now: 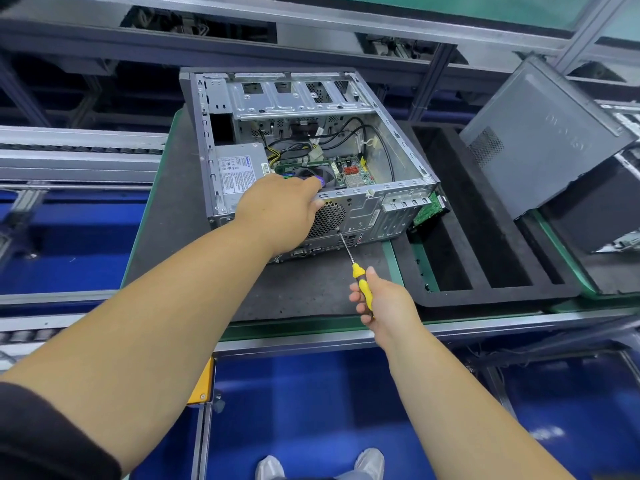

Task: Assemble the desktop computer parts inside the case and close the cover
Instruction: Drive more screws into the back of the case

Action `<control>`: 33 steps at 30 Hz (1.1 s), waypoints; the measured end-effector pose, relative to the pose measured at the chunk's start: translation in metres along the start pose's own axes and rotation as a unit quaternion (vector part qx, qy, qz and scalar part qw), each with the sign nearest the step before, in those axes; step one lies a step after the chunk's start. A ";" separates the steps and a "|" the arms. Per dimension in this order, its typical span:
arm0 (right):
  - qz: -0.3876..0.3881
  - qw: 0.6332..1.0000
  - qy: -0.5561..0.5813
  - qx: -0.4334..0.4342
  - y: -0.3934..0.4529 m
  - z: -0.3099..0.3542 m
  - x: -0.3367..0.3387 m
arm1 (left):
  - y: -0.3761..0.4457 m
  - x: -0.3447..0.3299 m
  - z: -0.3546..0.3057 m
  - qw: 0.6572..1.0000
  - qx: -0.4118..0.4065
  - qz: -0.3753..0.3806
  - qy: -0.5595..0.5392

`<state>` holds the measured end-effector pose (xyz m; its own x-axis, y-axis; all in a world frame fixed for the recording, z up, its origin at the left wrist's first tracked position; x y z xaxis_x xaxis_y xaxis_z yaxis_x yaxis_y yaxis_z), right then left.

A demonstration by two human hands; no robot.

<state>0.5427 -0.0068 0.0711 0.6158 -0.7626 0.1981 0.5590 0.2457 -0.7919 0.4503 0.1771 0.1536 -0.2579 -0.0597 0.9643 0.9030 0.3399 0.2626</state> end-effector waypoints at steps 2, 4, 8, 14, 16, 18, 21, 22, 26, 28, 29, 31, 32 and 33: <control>0.026 0.999 0.017 -0.037 -0.001 0.002 -0.003 | 0.000 0.000 0.000 1.000 0.000 -0.004 0.000; 0.066 0.996 0.047 -0.047 -0.001 0.001 -0.006 | 0.000 0.000 0.000 1.000 -0.002 -0.005 0.002; 0.075 0.994 0.078 -0.024 -0.003 -0.001 -0.004 | 0.000 0.000 0.000 1.000 -0.007 -0.007 0.009; 0.018 0.999 -0.015 0.026 -0.004 0.002 0.001 | 0.001 -0.001 0.000 1.000 -0.003 -0.007 0.006; 0.009 1.000 -0.028 0.010 -0.003 0.004 0.000 | 0.001 -0.001 0.000 1.000 -0.006 -0.005 0.008; 0.009 0.999 -0.031 -0.004 -0.002 0.005 0.000 | 0.001 -0.001 0.001 1.000 -0.007 -0.006 0.007; 0.027 0.999 -0.016 -0.018 -0.003 0.006 0.001 | 0.001 -0.001 0.001 1.000 -0.007 -0.011 0.006; 0.033 0.999 -0.012 -0.023 -0.003 0.006 0.000 | 0.001 -0.002 0.001 1.000 -0.008 -0.011 0.006; 0.060 0.997 0.031 -0.026 -0.006 0.007 -0.001 | 0.001 -0.003 0.002 1.000 -0.011 -0.011 0.009; 0.058 0.998 0.022 0.004 -0.006 0.004 0.000 | 0.001 -0.003 0.002 1.000 -0.011 -0.014 0.006; 0.049 0.999 0.008 0.021 -0.006 0.003 0.001 | 0.001 -0.004 0.002 1.000 -0.013 -0.014 0.005; 0.019 0.999 -0.016 0.047 -0.005 0.002 0.002 | 0.001 -0.004 0.001 1.000 -0.020 -0.014 0.009; 0.006 0.998 -0.023 0.054 -0.005 0.003 0.003 | 0.000 -0.003 0.001 1.000 -0.023 -0.014 0.011; -0.001 0.998 -0.025 0.057 -0.004 0.003 0.003 | 0.000 -0.003 0.001 1.000 -0.024 -0.014 0.013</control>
<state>0.5441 -0.0083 0.0768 0.6400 -0.7327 0.2312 0.6187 0.3129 -0.7207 0.4511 0.1786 0.1507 -0.2756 -0.0928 0.9568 0.9112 0.2920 0.2907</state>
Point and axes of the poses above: each hand's wrist, its own y-axis towards the middle knuckle, its own x-axis out of the back of the hand, z = x × y, the point moved 2 cm from there along y, towards the middle knuckle, and after that the axes turned 10 degrees about -x, right-handed, at the moved point
